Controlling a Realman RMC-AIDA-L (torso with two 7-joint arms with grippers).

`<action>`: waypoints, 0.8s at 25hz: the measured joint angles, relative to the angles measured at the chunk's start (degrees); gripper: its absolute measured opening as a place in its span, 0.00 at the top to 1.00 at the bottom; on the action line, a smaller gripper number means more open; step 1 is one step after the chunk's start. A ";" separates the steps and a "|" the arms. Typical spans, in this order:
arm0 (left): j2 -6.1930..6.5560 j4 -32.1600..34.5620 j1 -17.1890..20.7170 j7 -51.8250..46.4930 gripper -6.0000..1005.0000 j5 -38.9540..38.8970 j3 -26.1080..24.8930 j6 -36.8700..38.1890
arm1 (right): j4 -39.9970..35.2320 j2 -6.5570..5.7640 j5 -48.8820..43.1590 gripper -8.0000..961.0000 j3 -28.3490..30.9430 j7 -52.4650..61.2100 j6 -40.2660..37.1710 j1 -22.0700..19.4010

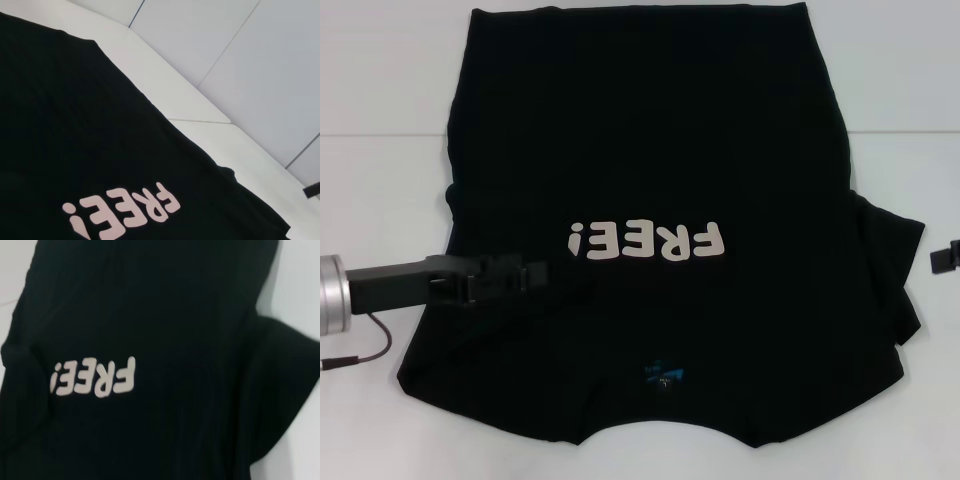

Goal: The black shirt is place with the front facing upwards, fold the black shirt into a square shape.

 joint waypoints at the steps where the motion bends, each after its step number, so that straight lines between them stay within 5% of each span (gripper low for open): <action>1: -0.03 -0.39 -0.29 -0.12 0.40 -0.01 -0.01 -0.19 | 0.28 0.14 -0.16 0.10 -0.10 0.01 0.29 -0.01; 11: -0.12 -0.68 -0.81 -0.54 0.40 -0.59 -0.07 -0.31 | 1.99 1.31 -0.59 0.11 -1.68 0.15 3.58 0.01; 13: -0.14 -0.69 -0.82 -0.60 0.40 -0.73 -0.08 -0.45 | 2.98 1.32 -0.62 0.33 -2.80 0.29 4.53 0.01; 20: -0.23 -0.68 -0.82 -0.77 0.40 -1.46 -0.07 -1.64 | 5.66 2.22 -3.49 0.47 -3.90 0.42 9.34 0.66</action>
